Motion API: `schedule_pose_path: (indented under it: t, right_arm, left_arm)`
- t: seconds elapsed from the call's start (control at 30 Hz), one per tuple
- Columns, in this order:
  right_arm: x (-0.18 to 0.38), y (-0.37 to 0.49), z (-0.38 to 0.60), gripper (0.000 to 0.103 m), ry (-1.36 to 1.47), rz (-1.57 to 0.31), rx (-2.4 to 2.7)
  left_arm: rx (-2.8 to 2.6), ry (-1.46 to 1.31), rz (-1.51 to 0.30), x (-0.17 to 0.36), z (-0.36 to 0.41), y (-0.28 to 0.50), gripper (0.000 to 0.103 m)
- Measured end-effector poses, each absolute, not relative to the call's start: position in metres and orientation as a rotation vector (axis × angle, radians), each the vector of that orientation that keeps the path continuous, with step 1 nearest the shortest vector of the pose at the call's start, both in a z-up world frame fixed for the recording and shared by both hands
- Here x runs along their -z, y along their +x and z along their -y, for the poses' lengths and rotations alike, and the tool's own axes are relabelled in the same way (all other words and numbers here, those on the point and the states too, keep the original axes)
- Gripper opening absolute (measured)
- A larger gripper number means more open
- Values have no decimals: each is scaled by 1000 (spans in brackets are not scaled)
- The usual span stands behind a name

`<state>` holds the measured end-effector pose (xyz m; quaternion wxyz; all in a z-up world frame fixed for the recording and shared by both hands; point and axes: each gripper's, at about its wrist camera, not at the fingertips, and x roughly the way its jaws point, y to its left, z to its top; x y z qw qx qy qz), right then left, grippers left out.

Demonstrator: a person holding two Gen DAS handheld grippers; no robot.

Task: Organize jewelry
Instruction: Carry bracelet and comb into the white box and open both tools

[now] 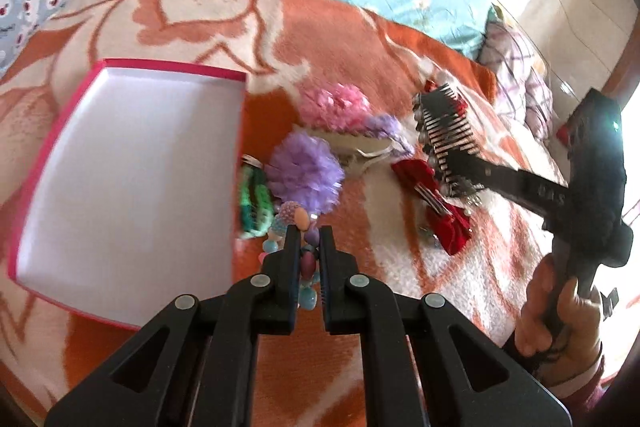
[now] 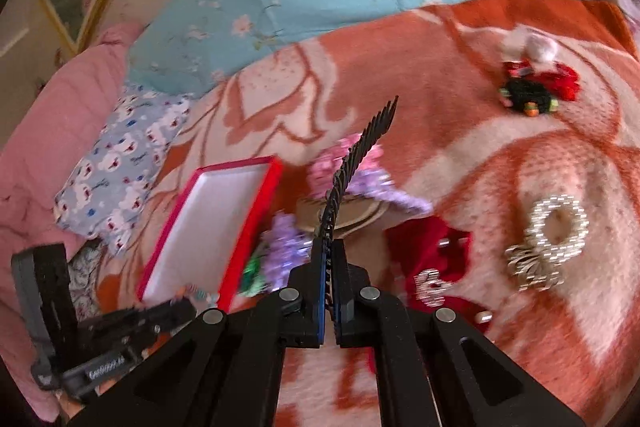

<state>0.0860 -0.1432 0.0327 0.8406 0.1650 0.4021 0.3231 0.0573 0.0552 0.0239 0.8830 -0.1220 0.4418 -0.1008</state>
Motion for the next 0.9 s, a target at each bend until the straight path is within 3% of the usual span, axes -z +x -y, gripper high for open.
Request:
schedule_pose_path:
  t: [0.4,0.9]
  right_arm:
    - [-39,77,49,2,302,-872,-862]
    - [-20,137,-48,2,287,-922,-911]
  left_arm:
    - [60,-310,-876,-27,-128,68,7]
    - [-86,-303,-881,-7,-198,149,7]
